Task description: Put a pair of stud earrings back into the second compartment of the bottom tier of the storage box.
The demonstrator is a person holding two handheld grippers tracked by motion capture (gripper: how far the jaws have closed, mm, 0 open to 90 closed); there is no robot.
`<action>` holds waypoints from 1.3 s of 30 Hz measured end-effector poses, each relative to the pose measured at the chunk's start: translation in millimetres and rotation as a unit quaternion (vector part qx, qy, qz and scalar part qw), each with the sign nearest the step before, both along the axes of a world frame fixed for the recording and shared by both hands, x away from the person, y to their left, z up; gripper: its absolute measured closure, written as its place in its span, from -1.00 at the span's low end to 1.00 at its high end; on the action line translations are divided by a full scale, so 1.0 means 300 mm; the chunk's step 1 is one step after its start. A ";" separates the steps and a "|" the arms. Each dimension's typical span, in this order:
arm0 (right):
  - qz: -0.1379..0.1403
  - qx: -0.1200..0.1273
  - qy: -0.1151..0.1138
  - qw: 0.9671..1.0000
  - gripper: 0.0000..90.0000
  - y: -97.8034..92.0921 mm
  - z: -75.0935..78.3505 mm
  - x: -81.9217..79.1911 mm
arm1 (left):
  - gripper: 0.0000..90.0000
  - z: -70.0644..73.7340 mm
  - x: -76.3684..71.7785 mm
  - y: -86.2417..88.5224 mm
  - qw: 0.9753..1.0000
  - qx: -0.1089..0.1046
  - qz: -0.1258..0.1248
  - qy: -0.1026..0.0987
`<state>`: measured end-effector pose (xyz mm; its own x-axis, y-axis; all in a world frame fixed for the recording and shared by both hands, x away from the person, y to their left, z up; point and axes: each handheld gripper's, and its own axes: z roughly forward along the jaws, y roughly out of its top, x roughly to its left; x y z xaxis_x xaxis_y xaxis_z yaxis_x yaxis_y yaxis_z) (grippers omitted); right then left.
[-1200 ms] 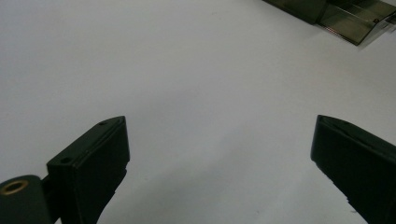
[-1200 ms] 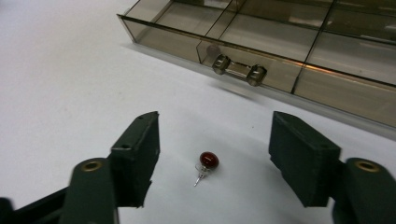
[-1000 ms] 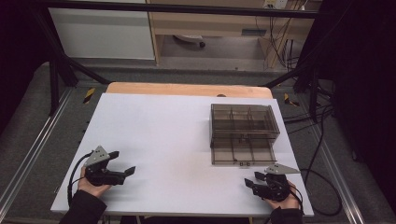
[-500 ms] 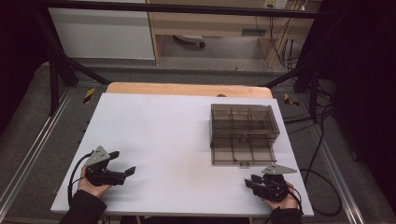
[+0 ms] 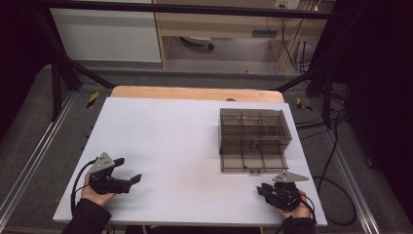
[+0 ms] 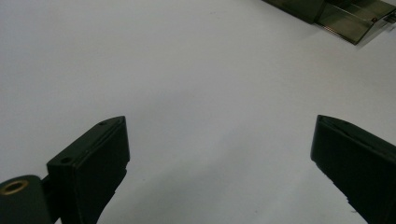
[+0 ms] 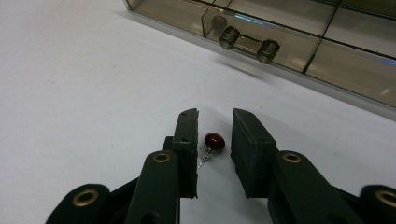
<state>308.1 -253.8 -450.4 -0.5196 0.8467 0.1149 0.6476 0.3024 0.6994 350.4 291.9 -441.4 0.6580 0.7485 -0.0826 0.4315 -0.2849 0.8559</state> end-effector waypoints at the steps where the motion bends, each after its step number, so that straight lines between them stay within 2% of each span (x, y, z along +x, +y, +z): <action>1: 0.000 -0.001 -0.001 1.000 0.62 0.000 0.000 0.000 | -0.90 0.000 0.000 0.000 1.000 0.000 0.000 0.000; 14: -0.001 -0.008 -0.002 1.000 0.75 -0.001 0.002 0.000 | -0.90 0.000 0.000 0.000 1.000 0.000 -0.001 0.000; 39: -0.002 -0.011 -0.011 1.000 0.77 -0.004 0.025 0.010 | -0.90 0.002 0.000 0.001 1.000 -0.001 0.001 -0.001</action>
